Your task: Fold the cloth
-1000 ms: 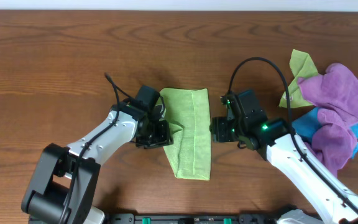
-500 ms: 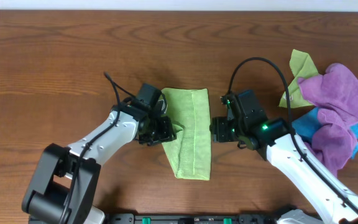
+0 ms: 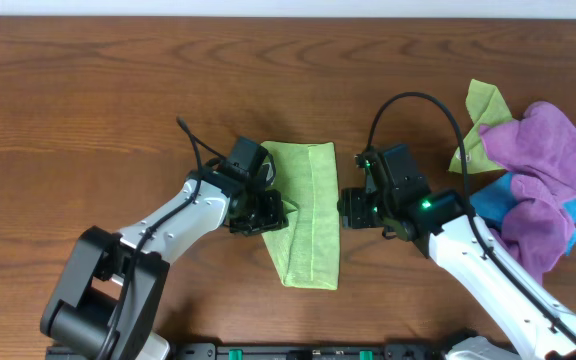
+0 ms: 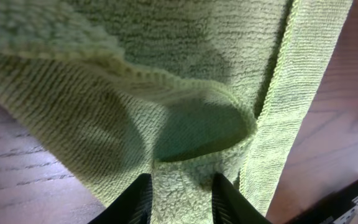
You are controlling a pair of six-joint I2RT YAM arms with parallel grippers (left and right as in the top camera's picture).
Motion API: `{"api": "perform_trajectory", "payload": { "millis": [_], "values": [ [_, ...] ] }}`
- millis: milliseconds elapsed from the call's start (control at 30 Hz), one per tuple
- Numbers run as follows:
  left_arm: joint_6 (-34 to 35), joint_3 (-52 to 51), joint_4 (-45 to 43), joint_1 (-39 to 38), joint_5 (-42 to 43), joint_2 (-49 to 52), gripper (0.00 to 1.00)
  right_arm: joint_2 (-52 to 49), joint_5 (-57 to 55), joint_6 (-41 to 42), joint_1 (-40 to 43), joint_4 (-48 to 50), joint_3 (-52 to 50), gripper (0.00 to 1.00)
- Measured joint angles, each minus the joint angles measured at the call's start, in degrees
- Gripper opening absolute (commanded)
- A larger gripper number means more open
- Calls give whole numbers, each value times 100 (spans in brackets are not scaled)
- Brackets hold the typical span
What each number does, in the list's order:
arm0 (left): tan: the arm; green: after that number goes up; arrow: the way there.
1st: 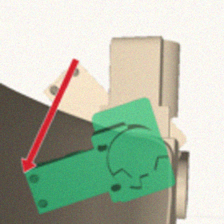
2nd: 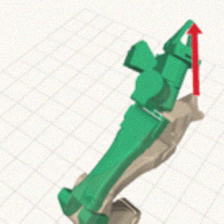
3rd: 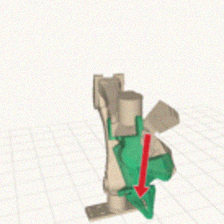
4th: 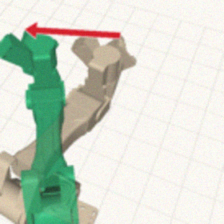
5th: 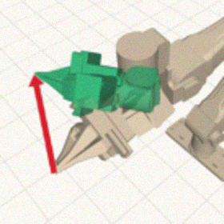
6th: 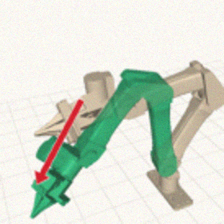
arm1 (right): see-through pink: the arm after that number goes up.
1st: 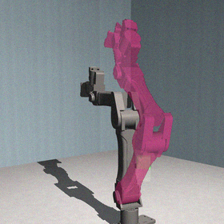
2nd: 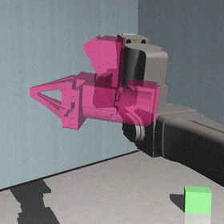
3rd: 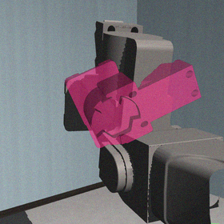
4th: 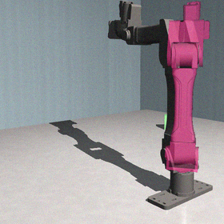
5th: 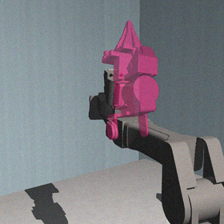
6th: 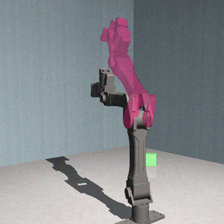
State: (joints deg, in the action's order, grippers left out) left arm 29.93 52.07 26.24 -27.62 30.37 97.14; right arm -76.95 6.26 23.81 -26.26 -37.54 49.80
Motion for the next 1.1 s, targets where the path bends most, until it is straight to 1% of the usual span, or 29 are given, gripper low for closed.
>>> {"api": "perform_trajectory", "payload": {
  "millis": [267,400,500,567,667,933,1000,1100],
  "values": [
    [11,0,-103,0,74,11,31,0,0,0,0,0,0,61],
    [13,0,-118,0,94,107,29,0,0,0,0,0,0,61],
    [31,0,-120,0,125,177,24,0,0,0,0,2,0,61],
    [39,0,-125,0,144,188,18,0,0,0,0,2,0,61],
    [52,0,-144,0,192,188,6,0,0,0,0,0,0,61],
    [-11,0,-35,37,293,188,6,0,0,0,0,-15,0,61],
    [-101,2,157,125,354,175,6,0,0,0,0,-59,0,61],
    [-356,4,717,332,369,74,6,0,0,-2,0,-170,2,63]
  ]
}}
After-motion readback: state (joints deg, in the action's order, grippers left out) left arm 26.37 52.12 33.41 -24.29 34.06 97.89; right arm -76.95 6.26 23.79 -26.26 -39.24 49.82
